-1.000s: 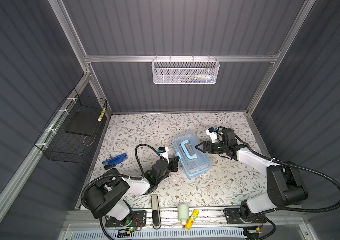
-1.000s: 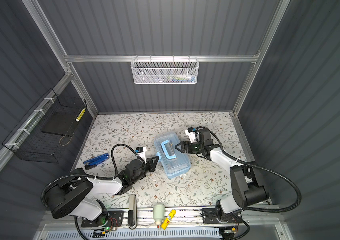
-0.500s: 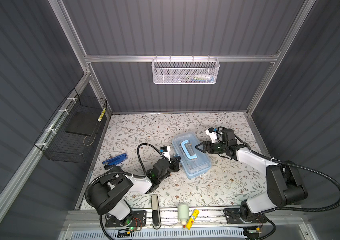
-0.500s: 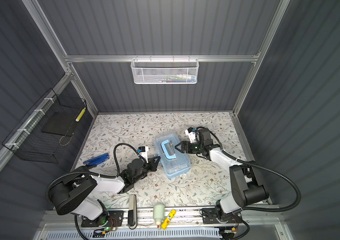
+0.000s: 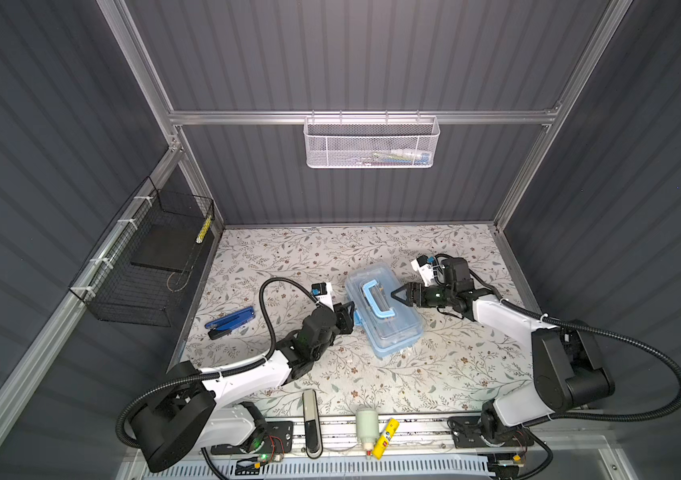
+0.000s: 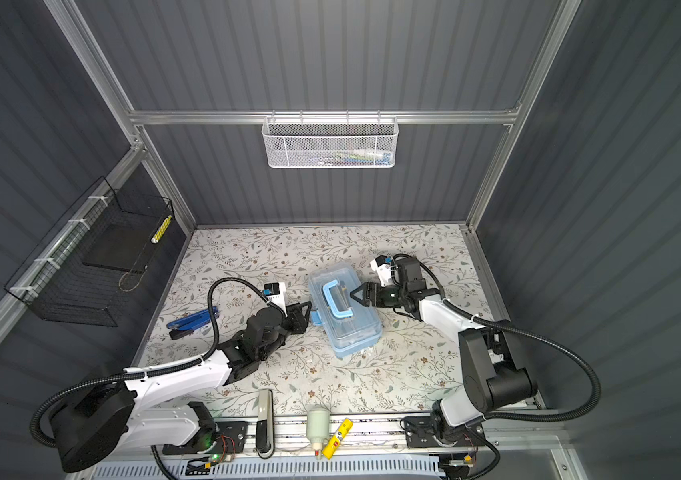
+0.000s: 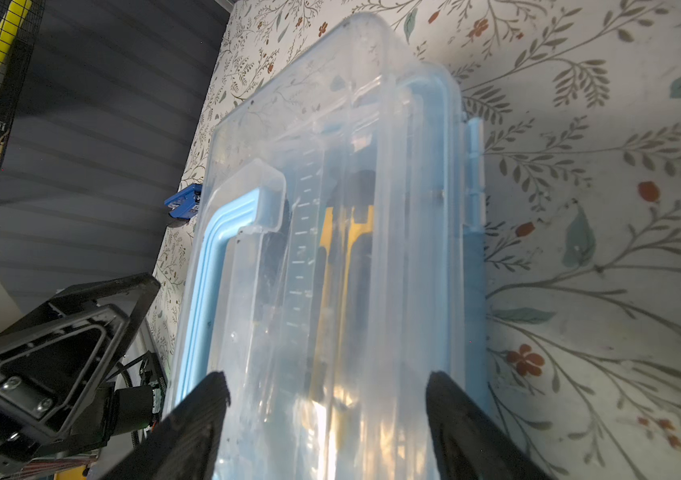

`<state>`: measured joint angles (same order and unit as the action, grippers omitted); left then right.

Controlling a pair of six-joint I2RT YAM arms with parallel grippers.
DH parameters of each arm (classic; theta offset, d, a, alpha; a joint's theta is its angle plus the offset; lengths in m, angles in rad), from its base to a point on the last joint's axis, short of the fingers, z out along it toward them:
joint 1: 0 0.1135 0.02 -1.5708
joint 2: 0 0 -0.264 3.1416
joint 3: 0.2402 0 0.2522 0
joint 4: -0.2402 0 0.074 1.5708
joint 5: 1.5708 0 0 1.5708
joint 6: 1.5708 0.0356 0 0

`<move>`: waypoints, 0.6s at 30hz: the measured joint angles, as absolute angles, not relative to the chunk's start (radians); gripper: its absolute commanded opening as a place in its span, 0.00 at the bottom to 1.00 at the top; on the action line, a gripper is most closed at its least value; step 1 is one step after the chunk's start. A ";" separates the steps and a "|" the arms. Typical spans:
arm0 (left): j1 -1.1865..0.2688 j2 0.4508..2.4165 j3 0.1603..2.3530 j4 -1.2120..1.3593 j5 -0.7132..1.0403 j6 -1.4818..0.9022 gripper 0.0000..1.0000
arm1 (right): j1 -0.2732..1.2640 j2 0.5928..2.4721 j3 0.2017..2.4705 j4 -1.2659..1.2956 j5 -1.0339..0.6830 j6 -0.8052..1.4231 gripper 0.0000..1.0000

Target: Pack the tool kit

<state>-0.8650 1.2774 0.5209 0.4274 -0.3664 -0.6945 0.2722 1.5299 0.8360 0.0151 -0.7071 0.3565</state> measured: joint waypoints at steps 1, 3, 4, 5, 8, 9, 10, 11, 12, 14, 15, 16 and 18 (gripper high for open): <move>-0.864 1.286 0.521 0.410 -0.373 -0.695 0.41 | 0.272 1.531 0.836 0.015 -0.707 0.356 0.77; -0.861 1.309 0.520 0.372 -0.384 -0.699 0.41 | 0.272 1.531 0.836 0.015 -0.707 0.356 0.77; -0.859 1.317 0.519 0.363 -0.385 -0.701 0.41 | 0.272 1.531 0.836 0.015 -0.707 0.356 0.77; -0.855 1.325 0.517 0.357 -0.385 -0.704 0.41 | 0.272 1.531 0.836 0.015 -0.707 0.356 0.77; -0.849 1.342 0.506 0.369 -0.377 -0.713 0.38 | 0.272 1.531 0.836 0.015 -0.707 0.356 0.77; -0.849 1.348 0.500 0.384 -0.371 -0.717 0.34 | 0.272 1.531 0.836 0.015 -0.707 0.356 0.77; -0.849 1.354 0.496 0.397 -0.364 -0.721 0.31 | 0.272 1.531 0.836 0.015 -0.707 0.356 0.77; -0.849 1.362 0.494 0.406 -0.358 -0.726 0.27 | 0.272 1.531 0.836 0.015 -0.707 0.356 0.77; -0.849 1.372 0.494 0.416 -0.352 -0.728 0.25 | 0.272 1.531 0.836 0.015 -0.707 0.356 0.77; -0.848 1.388 0.494 0.424 -0.344 -0.731 0.20 | 0.272 1.531 0.836 0.015 -0.707 0.356 0.77; -0.848 1.396 0.494 0.425 -0.341 -0.733 0.18 | 0.272 1.531 0.836 0.014 -0.710 0.356 0.77; -0.848 1.400 0.494 0.425 -0.340 -0.737 0.17 | 0.274 1.531 0.836 0.014 -0.712 0.356 0.77; -0.847 1.405 0.494 0.424 -0.340 -0.741 0.13 | 0.279 1.531 0.836 0.013 -0.717 0.356 0.77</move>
<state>-0.8467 1.4052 0.4942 0.4240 -0.3397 -0.7406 0.2794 1.5311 0.8360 0.0128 -0.7170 0.3561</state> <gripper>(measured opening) 0.155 0.768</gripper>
